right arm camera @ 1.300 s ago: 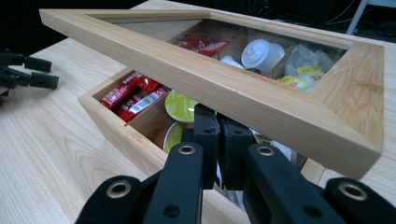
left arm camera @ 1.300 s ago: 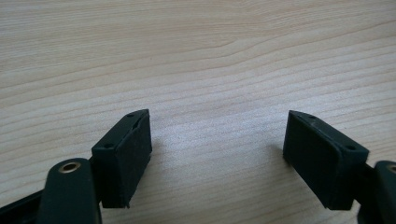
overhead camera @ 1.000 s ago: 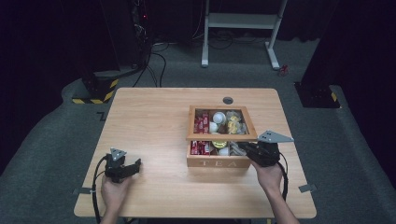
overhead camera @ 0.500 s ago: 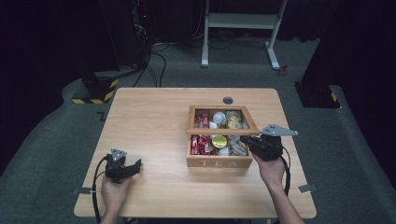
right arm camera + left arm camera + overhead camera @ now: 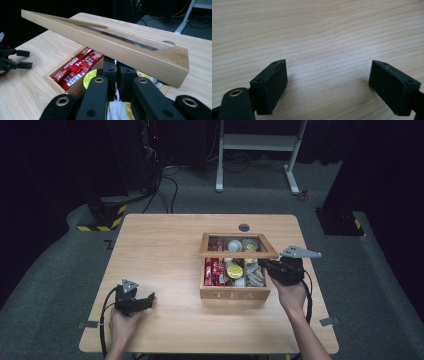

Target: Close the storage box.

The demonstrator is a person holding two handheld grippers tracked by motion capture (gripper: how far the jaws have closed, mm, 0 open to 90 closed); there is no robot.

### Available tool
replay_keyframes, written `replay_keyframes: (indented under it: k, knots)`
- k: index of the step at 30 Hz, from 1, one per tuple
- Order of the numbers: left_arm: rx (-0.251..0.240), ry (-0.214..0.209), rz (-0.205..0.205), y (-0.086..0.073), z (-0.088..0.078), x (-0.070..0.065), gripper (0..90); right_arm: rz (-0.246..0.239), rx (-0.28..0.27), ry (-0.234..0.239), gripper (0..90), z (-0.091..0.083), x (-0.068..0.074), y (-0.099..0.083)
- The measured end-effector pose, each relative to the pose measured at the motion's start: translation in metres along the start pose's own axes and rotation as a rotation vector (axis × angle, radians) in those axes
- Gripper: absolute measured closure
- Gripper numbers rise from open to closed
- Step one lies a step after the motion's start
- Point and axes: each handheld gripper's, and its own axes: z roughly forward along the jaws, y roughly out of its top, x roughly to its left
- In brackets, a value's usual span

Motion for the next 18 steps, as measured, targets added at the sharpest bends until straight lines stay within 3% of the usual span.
replay_keyframes:
  k: [5, 13, 18]
  knots:
    - [0.001, -0.023, 0.009, 0.001, -0.001, -0.004, 18.2, -0.002, 0.001, 0.000, 86.2, -0.001, -0.002, 0.004]
    - [0.001, -0.104, 0.002, 0.009, -0.004, -0.011, 21.9, 0.003, 0.001, 0.002, 86.1, -0.001, -0.005, 0.012]
    - [-0.021, -0.156, 0.033, 0.019, -0.010, -0.021, 23.9, 0.002, 0.000, 0.002, 86.0, -0.001, -0.006, 0.015]
